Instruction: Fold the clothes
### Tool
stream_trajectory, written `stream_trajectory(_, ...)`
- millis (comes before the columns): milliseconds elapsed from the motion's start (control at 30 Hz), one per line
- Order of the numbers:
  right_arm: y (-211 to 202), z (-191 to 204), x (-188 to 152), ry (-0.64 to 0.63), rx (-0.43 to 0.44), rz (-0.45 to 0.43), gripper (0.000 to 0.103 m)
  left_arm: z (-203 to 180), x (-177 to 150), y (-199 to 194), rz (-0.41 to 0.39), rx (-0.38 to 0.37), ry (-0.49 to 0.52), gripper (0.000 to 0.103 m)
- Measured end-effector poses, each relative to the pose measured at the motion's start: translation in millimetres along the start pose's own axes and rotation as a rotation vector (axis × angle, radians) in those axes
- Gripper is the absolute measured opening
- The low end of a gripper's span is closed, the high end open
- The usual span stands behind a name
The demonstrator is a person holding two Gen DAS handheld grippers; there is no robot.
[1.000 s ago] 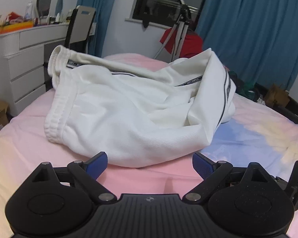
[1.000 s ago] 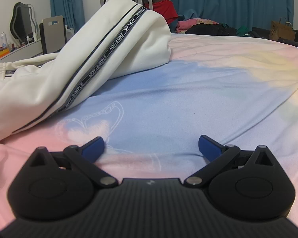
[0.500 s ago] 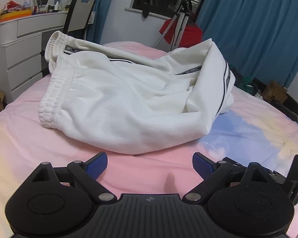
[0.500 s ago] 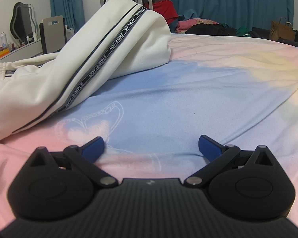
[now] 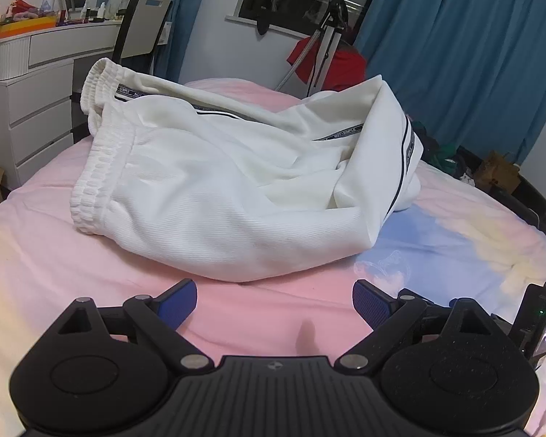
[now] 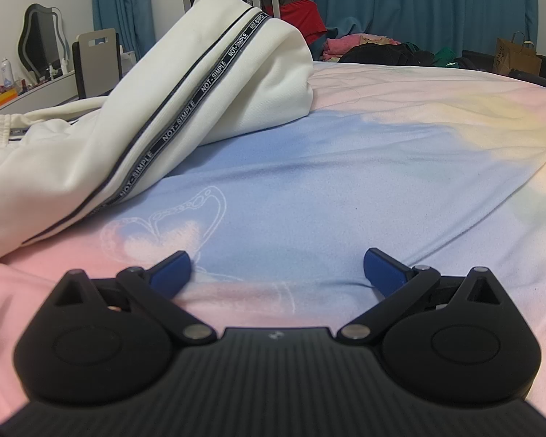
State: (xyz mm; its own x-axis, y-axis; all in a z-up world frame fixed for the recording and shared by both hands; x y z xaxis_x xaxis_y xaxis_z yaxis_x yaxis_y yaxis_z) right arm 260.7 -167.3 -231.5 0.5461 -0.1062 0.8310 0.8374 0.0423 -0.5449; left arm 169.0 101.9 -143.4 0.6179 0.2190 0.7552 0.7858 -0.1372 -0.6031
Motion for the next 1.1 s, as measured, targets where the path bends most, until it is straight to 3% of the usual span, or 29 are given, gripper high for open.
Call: stream_trajectory(1100,0,0,0,0.0,-0.001,0.001,0.103,3,14,-10,-0.112,0.051,0.123,0.096)
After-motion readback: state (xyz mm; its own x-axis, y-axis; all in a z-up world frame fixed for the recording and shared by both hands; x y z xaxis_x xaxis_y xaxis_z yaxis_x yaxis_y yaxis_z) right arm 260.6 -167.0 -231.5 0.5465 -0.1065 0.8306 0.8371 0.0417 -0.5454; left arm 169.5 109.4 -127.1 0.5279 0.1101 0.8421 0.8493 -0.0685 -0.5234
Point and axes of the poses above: each gripper's, at about its wrist camera, not at the fingertips, and y roughly the way its jaws point, z to its left, x to its top, the point moved 10 cm from there along y, roughly the way its jaws point, and after that the axes turned 1 degree about -z, right-handed, at the moved point
